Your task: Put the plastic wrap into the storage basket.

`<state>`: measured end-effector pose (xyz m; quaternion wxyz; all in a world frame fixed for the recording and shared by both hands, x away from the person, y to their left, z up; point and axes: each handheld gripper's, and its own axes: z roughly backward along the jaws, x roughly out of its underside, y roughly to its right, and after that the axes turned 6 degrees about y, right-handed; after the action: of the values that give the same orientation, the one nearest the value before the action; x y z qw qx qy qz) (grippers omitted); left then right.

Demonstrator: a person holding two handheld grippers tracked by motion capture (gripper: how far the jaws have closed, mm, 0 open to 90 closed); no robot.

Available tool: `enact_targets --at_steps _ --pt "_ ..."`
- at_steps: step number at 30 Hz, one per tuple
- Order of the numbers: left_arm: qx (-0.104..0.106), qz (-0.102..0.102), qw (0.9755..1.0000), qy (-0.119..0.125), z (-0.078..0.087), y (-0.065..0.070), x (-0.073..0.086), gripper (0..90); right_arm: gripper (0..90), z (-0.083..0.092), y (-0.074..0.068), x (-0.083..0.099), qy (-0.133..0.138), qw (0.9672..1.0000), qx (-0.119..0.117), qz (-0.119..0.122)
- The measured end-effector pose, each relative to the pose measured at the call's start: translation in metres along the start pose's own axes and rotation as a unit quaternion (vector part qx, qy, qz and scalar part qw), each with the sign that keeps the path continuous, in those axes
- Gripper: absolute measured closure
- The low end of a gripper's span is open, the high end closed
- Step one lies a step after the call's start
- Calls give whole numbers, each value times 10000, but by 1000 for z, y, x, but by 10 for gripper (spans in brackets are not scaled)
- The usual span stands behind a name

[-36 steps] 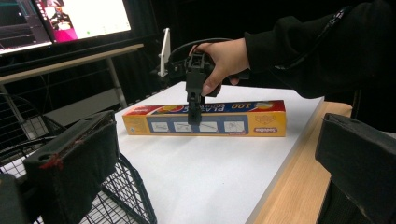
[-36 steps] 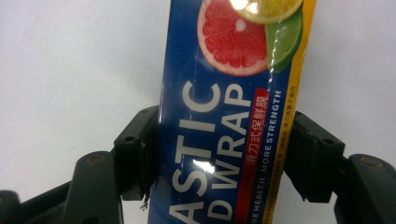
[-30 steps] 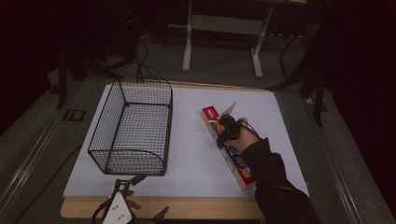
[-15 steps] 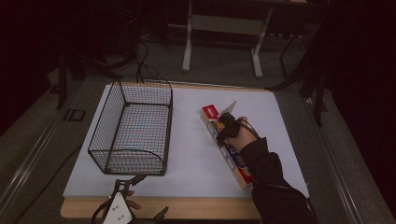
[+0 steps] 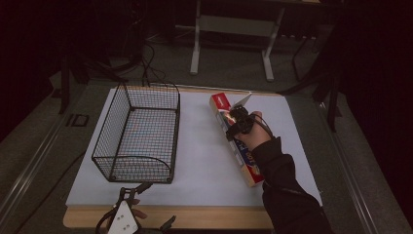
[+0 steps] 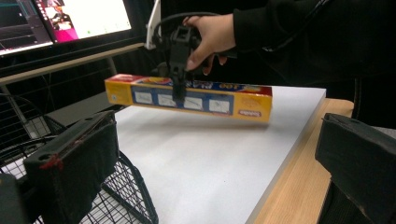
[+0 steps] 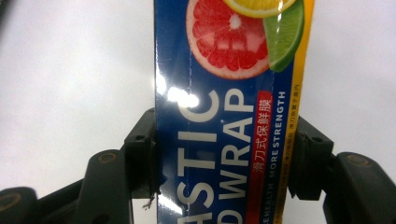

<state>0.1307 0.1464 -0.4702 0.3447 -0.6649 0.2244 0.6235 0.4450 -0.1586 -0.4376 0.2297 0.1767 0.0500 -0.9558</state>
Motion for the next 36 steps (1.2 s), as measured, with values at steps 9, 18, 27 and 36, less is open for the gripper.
enact_targets --at_steps 9,18,27,36 --pt "11 1 10000 -1 -1 0 0 1 399 34 -2 -10 491 9987 -94 -43" --pt "14 -20 10000 -15 -1 0 0 1 398 69 -16 -21 1173 9929 -164 92" --pt "-14 3 10000 -5 -1 0 0 1 399 92 -39 -35 1623 9861 -240 248" --pt "-27 -11 10000 -15 0 -1 0 1 399 109 -73 -58 1955 9790 -388 417"
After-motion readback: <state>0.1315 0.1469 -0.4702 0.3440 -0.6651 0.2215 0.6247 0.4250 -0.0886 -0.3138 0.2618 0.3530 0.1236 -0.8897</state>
